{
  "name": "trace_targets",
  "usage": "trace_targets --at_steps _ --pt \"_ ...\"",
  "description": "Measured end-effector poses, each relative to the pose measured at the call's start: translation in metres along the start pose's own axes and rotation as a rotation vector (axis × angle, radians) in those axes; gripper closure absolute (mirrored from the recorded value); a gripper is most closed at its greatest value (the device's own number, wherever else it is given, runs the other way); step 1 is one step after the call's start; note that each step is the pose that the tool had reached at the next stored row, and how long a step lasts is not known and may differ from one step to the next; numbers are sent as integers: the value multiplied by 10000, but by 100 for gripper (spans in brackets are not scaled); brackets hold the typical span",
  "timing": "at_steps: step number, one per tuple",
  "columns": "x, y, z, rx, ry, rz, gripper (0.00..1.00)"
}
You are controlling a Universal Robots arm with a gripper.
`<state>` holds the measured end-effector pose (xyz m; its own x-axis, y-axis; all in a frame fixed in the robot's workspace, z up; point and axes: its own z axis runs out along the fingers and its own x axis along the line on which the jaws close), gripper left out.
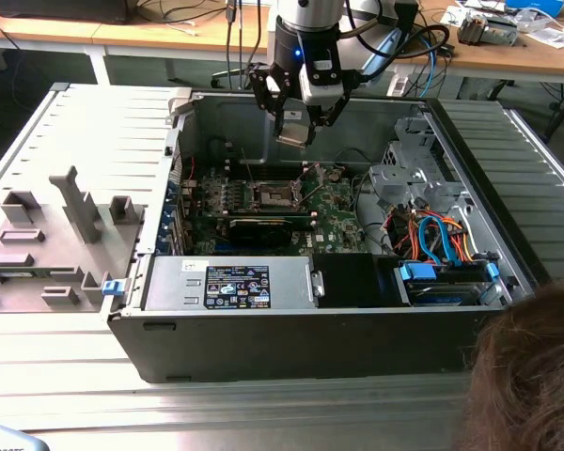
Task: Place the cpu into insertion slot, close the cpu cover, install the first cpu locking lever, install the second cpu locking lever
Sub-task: 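Place the cpu into insertion slot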
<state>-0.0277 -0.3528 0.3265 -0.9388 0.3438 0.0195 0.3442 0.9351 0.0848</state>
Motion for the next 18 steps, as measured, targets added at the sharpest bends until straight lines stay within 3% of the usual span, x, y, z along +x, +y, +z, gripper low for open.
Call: trace_targets --at_steps 18 --pt "0 0 3 -10 -45 519 46"
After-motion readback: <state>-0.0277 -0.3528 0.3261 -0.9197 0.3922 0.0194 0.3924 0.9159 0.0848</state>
